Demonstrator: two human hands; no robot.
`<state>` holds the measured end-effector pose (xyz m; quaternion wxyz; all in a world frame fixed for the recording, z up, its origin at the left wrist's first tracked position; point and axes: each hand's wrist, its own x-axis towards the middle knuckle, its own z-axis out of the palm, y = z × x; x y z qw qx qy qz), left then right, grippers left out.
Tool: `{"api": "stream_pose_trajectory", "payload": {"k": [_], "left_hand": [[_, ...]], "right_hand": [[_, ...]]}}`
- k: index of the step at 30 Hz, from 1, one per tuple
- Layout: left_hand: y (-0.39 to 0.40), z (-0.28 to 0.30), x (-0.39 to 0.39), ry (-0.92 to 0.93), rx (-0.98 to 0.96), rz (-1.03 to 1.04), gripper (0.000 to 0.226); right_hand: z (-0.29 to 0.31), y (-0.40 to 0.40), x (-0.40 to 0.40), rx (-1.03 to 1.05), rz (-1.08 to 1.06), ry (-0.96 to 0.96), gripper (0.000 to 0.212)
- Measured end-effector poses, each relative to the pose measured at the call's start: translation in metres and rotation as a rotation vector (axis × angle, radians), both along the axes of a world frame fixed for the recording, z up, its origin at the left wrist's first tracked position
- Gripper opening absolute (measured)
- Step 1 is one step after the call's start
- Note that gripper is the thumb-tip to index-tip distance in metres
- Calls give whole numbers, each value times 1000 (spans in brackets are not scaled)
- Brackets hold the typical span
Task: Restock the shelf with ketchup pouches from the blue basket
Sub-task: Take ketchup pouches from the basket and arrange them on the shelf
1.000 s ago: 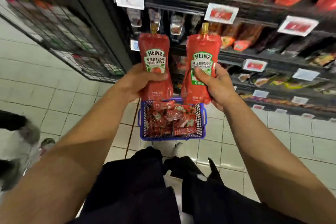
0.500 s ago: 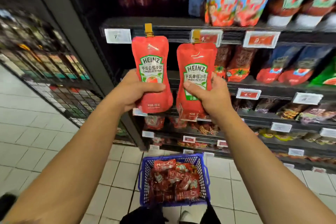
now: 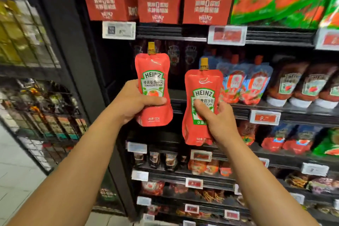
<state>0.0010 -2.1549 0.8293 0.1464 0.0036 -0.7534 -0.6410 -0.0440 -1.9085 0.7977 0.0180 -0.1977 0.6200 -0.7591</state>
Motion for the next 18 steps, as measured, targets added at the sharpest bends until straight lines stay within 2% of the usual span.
{"api": "stream_pose_trajectory", "payload": {"k": [7,10,15,16,18], "left_hand": [[-54,16,-56,2,-140,3,49],[-67,14,-83,-68,-119,-4,42],[-72,13,-132,-241,-121,51,61],[-70,15,-143,-223,-140,17,56],[-69,22,-163,-70,-185,-46,53]], "right_hand": [[15,-57,-28,35,-71,-23,19],[21,-79,-38,46,-109,-37,22],[24,-102,-57,58,-189,-66,25],[24,-104,-61,64,-202,-72,23],[24,-108,-69,58,-218,-86,20]]}}
